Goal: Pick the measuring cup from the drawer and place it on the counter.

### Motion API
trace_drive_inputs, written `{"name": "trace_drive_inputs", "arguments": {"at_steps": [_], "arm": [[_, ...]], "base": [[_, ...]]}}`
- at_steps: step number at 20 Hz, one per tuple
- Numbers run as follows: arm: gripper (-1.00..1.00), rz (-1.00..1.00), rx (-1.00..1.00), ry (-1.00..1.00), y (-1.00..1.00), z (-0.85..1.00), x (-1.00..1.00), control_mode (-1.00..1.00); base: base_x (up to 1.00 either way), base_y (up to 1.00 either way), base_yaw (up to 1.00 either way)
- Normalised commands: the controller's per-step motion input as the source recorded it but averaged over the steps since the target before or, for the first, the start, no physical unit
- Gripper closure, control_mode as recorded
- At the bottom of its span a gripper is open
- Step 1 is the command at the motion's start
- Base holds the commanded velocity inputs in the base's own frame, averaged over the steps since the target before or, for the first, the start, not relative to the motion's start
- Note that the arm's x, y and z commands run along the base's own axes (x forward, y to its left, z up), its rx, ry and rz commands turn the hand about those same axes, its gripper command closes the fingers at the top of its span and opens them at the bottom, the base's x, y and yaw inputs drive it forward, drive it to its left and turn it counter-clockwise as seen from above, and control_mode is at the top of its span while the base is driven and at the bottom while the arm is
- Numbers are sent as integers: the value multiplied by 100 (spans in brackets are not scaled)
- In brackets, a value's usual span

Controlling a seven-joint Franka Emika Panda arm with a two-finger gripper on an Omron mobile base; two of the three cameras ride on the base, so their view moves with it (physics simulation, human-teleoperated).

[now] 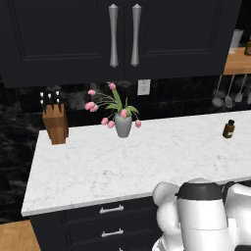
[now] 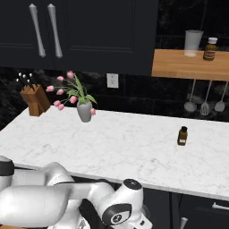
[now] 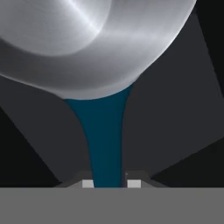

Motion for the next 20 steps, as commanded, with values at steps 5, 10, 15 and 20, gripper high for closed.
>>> {"name": "trace_drive_inputs", "arguments": {"at_steps": [5, 10, 15, 20], "arm": [[100, -18, -2, -10, 6, 100, -51, -100], [100, -2, -18, -15, 22, 100, 52, -100], [100, -3, -16, 0, 2, 100, 100, -100], [100, -3, -4, 0, 6, 100, 100, -100]], "base": [[0, 0, 0], [0, 0, 0], [0, 0, 0], [0, 0, 0]]}}
